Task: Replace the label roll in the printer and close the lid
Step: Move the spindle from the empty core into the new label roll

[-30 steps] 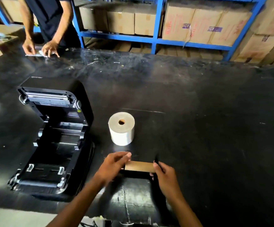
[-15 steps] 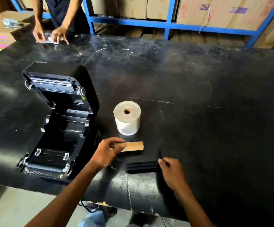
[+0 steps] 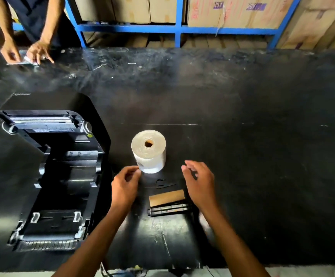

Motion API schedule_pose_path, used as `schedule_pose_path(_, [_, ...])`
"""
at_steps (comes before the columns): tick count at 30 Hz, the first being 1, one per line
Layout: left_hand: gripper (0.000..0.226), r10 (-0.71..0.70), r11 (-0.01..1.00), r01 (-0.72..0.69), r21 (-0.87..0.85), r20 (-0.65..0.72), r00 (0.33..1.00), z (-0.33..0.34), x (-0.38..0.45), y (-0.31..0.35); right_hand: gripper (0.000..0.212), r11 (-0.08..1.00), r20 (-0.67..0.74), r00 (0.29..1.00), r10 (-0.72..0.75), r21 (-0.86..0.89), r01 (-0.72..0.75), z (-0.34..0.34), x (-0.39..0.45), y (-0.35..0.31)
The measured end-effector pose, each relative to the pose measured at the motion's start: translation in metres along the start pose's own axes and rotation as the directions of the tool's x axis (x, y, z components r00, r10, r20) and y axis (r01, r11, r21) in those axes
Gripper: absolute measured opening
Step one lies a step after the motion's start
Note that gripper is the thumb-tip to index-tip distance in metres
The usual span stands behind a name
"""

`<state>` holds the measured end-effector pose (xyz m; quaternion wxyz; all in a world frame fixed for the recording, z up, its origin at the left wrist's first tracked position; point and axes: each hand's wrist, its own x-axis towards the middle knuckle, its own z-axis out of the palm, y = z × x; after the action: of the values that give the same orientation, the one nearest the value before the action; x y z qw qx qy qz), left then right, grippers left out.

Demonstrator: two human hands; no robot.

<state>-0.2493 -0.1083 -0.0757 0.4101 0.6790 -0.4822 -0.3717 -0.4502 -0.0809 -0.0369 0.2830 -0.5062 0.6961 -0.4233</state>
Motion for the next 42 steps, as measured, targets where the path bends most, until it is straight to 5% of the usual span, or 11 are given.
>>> schedule_pose_path(3, [0.022, -0.234, 0.952, 0.244, -0.183, 0.076, 0.969, 0.000, 0.021, 0.013, 0.043, 0.988, 0.148, 0.979, -0.143, -0.031, 0.149, 0.031, 0.027, -0.041])
schedule_pose_path(6, [0.044, -0.347, 0.874, 0.419, -0.245, 0.287, 0.893, 0.001, 0.033, 0.022, 0.073, 0.942, 0.341, 0.938, -0.062, -0.291, 0.168, 0.069, 0.043, -0.059])
schedule_pose_path(10, [0.044, -0.385, 0.853, 0.460, -0.247, 0.298, 0.874, -0.004, 0.039, 0.020, 0.067, 0.905, 0.321, 0.946, -0.050, -0.385, 0.178, 0.092, 0.047, -0.050])
schedule_pose_path(14, [0.050, -0.435, 0.817, 0.502, -0.284, 0.268, 0.860, -0.007, 0.042, 0.027, 0.050, 0.998, 0.207, 0.978, 0.010, -0.065, 0.003, 0.073, 0.054, -0.042])
schedule_pose_path(18, [0.068, -0.429, 0.762, 0.555, -0.333, 0.383, 0.818, -0.005, 0.032, 0.044, 0.041, 0.860, 0.189, 0.954, 0.232, 0.420, -0.292, 0.048, 0.036, -0.031])
schedule_pose_path(28, [0.062, -0.391, 0.636, 0.673, -0.376, 0.595, 0.702, 0.023, -0.003, 0.085, 0.055, 0.690, 0.240, 0.944, 0.228, 0.644, -0.330, 0.008, -0.006, 0.000])
schedule_pose_path(32, [0.043, -0.372, 0.699, 0.614, -0.366, 0.548, 0.749, 0.033, -0.020, 0.086, 0.051, 0.684, 0.261, 0.935, 0.241, 0.638, -0.354, -0.014, -0.015, 0.005])
schedule_pose_path(35, [0.039, -0.289, 0.778, 0.479, -0.406, 0.446, 0.847, 0.040, -0.036, 0.094, 0.023, 0.857, -0.015, 0.983, 0.184, 0.492, -0.153, -0.037, -0.013, -0.005])
schedule_pose_path(37, [0.036, -0.180, 0.869, 0.319, -0.378, 0.359, 0.916, 0.041, -0.041, 0.098, 0.024, 0.933, -0.192, 0.981, 0.037, 0.359, 0.035, -0.046, -0.006, -0.018])
schedule_pose_path(42, [0.053, 0.013, 0.984, 0.033, -0.174, 0.256, 0.967, 0.032, -0.049, 0.108, 0.015, 0.975, -0.187, 0.967, -0.171, 0.108, 0.193, -0.040, -0.001, -0.041])
